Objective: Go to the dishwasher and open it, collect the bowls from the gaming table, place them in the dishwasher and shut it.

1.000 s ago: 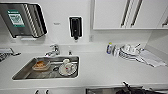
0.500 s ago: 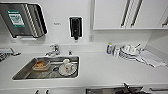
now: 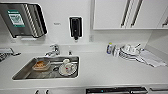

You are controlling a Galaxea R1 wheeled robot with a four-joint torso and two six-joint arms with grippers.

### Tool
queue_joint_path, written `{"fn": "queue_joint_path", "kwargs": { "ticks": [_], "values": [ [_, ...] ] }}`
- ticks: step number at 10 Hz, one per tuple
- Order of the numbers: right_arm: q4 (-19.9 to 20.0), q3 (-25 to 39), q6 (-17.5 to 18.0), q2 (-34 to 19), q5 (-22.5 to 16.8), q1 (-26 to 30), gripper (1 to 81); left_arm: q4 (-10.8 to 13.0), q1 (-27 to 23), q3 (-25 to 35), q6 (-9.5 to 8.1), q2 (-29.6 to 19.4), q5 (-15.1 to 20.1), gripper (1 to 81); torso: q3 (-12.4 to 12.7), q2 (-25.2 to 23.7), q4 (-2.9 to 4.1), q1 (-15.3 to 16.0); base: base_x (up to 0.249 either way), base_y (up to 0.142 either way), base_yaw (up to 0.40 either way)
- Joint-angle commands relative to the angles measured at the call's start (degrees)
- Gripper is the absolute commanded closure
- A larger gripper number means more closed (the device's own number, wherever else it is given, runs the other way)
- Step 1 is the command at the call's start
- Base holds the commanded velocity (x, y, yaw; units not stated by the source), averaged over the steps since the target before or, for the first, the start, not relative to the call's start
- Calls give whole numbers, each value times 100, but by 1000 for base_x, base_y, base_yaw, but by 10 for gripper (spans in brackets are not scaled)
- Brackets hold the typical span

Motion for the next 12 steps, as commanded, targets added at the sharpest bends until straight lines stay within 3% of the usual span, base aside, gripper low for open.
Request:
{"fn": "queue_joint_path", "kwargs": {
  "ticks": [1,8,12],
  "values": [
    [-254,93,-139,-256,-1156,53,10,30,-449,168,13,-235,112,10,0,0,0,0,0,0,0],
    [-290,137,-148,-177,-980,-334,10,48,-450,168,5,-24,103,10,5,0,0,2,-29,0,0],
    [-333,-117,-139,271,-884,-448,10,48,-432,168,13,-59,112,10,5,-2,0,2,-51,0,0]
  ]
}}
